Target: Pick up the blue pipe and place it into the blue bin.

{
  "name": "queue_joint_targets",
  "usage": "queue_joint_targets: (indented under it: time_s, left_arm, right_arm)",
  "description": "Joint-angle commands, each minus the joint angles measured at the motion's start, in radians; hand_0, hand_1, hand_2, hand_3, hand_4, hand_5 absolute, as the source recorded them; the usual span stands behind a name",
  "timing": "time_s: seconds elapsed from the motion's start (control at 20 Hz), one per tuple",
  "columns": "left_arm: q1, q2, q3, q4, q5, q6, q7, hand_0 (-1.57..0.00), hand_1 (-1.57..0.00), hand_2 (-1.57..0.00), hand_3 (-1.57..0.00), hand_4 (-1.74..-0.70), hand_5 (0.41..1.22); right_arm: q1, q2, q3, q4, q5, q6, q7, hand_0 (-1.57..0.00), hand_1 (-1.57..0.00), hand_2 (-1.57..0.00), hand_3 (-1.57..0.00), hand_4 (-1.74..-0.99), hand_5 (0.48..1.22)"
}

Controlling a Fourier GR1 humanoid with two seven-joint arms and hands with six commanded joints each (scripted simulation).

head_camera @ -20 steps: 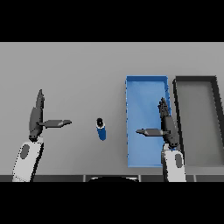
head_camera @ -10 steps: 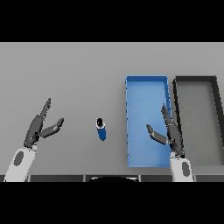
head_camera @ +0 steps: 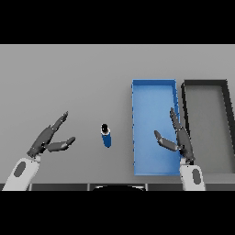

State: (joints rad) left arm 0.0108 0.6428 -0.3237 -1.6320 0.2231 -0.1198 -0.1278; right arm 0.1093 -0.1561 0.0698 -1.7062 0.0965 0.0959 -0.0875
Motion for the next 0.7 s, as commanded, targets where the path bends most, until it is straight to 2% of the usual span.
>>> queue_joint_targets:
  time_s: [0.0, 0.2, 0.35, 0.4, 0.65]
  left_arm:
    - [0.009, 0.013, -0.012, -0.02, 0.004, -0.017, 0.016, 0.0, 0.0, 0.0, 0.0, -1.04, 0.548]
    - [-0.012, -0.015, -0.094, -0.052, -0.016, -0.061, 0.103, 0.0, 0.0, 0.0, 0.0, -1.08, 0.488]
    - [-0.018, -0.039, -0.139, -0.066, -0.042, -0.078, 0.101, 0.0, 0.0, 0.0, 0.0, -1.09, 0.463]
    - [-0.028, -0.066, -0.164, -0.052, -0.068, -0.075, 0.104, 0.0, 0.0, 0.0, 0.0, -1.1, 0.454]
    - [-0.075, -0.153, -0.215, -0.005, -0.1, -0.08, 0.113, 0.0, 0.0, 0.0, 0.0, -1.12, 0.446]
  right_arm:
    - [0.008, -0.009, 0.001, -0.007, 0.007, 0.002, -0.021, 0.0, 0.0, 0.0, 0.0, -1.223, 0.601]
    - [0.019, 0.005, 0.01, 0.0, 0.012, 0.002, -0.033, 0.0, 0.0, 0.0, 0.0, -1.239, 0.606]
    - [0.014, -0.002, 0.002, 0.004, 0.012, -0.001, -0.041, 0.0, 0.0, 0.0, 0.0, -1.256, 0.616]
    - [0.029, -0.001, 0.007, -0.013, 0.008, 0.006, -0.048, 0.0, 0.0, 0.0, 0.0, -1.257, 0.617]
    - [0.024, 0.008, 0.01, -0.009, 0.006, 0.005, -0.018, 0.0, 0.0, 0.0, 0.0, -1.272, 0.617]
